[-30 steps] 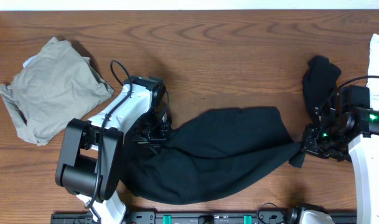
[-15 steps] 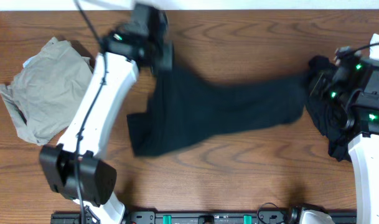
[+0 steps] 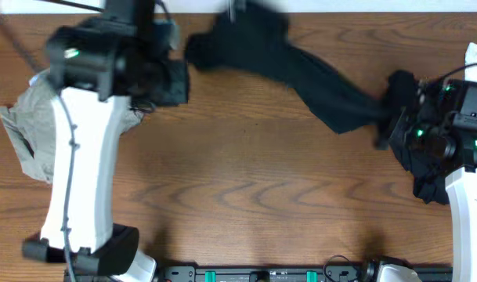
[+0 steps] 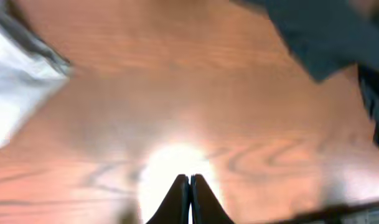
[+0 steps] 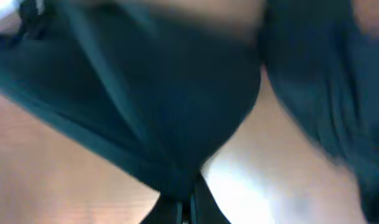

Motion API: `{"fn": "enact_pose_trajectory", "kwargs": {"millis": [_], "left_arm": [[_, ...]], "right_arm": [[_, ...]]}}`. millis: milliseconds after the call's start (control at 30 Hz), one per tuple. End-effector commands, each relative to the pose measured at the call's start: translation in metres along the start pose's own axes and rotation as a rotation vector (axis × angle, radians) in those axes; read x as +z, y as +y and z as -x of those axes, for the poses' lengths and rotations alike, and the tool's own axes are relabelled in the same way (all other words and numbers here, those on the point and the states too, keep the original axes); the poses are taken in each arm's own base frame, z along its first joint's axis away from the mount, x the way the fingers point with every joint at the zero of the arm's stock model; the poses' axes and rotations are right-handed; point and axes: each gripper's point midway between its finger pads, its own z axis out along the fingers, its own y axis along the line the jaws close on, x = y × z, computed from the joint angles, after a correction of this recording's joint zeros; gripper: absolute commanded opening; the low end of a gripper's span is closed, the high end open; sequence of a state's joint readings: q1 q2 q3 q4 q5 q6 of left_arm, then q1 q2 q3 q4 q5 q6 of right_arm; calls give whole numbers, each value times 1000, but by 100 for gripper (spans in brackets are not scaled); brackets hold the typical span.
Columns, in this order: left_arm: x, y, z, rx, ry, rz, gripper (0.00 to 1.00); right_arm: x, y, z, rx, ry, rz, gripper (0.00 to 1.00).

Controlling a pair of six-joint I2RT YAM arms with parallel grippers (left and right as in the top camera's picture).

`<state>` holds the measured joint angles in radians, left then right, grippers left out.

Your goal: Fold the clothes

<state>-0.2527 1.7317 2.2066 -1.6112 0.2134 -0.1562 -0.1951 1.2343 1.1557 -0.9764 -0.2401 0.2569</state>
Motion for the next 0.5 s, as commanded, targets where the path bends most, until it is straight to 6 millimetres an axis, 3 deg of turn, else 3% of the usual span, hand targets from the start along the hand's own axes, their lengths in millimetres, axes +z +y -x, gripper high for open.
{"fn": "enact_pose_trajectory", "kwargs": {"millis": [0,167,300,400,467], "left_arm": [[52,-12,-47,21,294,-5,6],[103,-21,-56,70,326,-9,6],[135,-26,-35,103,223,-22,7],[150,-21,-5,125,92,17,44],[156,-25,14,150,14,7,55]], "right_arm": [[-1,-22,-18,15,71,-108,1],[-3,-27,-38,5,155,-127,1],[-3,-27,-38,1,155,-130,1],[-3,-27,-39,1,158,-130,1],[-3,-27,-40,1,162,-131,1]]}}
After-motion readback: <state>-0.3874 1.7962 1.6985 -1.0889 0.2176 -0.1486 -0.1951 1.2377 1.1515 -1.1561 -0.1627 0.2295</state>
